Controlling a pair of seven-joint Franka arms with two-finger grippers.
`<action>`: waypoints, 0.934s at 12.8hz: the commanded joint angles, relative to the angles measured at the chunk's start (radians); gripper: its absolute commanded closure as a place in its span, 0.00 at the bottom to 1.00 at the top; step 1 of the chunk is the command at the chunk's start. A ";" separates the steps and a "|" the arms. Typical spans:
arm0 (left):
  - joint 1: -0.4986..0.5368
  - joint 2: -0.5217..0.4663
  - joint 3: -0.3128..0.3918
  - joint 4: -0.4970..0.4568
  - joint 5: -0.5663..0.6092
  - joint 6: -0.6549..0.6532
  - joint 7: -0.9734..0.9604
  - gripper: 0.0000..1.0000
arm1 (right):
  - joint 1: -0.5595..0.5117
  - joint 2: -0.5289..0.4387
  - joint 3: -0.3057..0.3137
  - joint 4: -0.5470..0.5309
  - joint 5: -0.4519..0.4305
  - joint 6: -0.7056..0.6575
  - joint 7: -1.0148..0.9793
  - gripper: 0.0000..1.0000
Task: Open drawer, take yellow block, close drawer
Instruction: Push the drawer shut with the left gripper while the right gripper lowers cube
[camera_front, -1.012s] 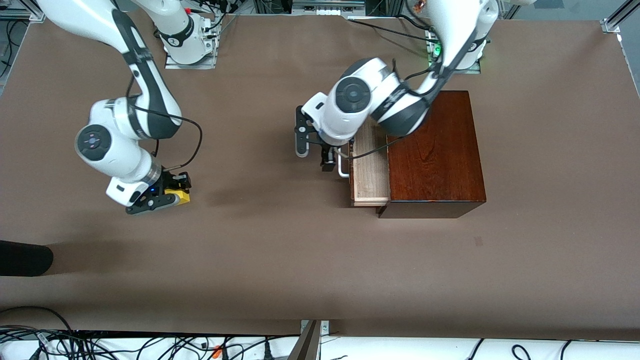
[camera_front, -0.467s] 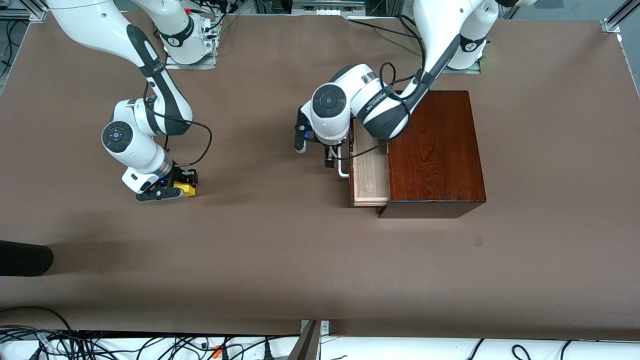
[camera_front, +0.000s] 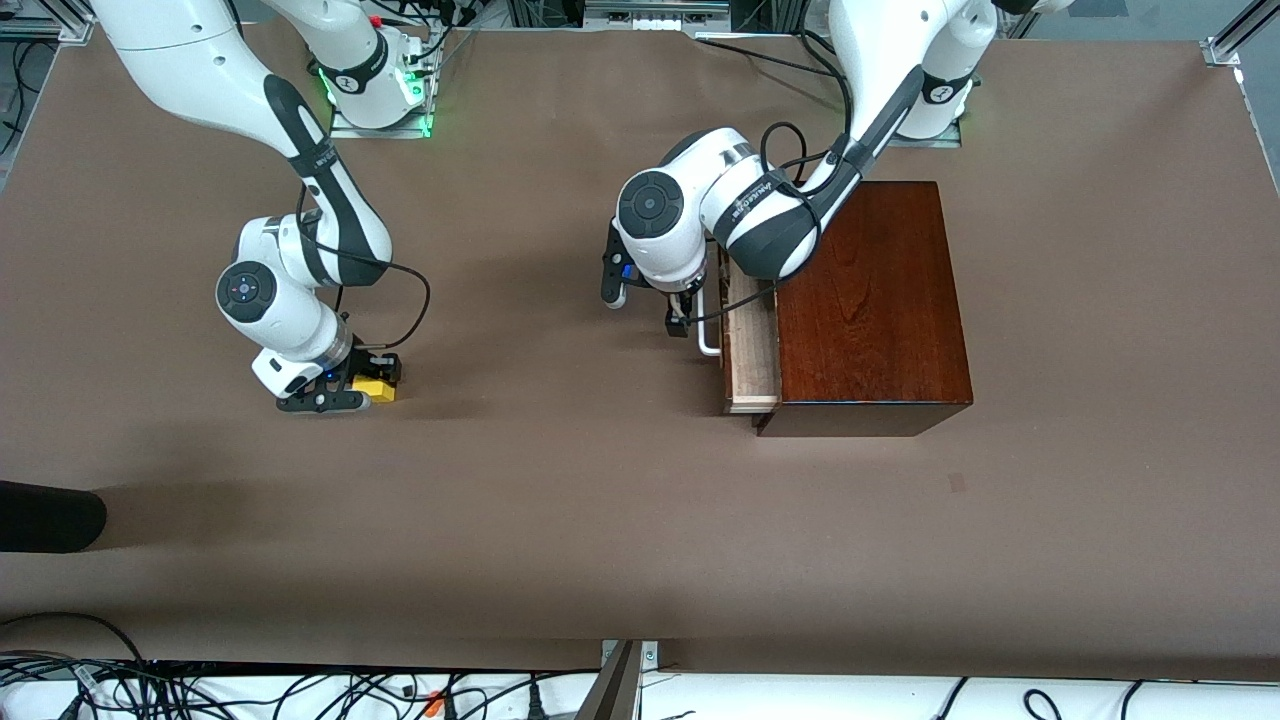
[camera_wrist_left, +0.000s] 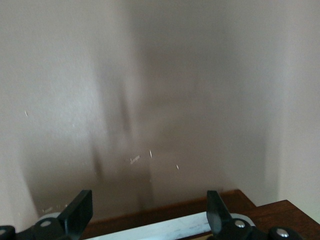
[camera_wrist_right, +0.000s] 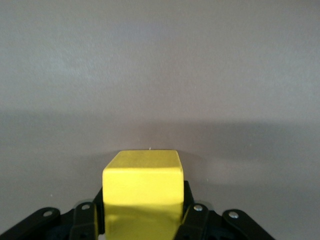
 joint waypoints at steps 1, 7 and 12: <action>0.040 -0.014 0.013 0.012 0.061 -0.075 0.025 0.00 | 0.001 -0.003 0.005 0.066 0.007 -0.040 -0.024 0.00; 0.060 -0.021 0.013 0.007 0.062 -0.111 0.030 0.00 | -0.001 -0.086 0.007 0.379 0.010 -0.503 -0.103 0.00; 0.060 -0.024 0.011 0.010 0.062 -0.119 0.028 0.00 | -0.002 -0.275 0.001 0.439 0.015 -0.721 -0.119 0.00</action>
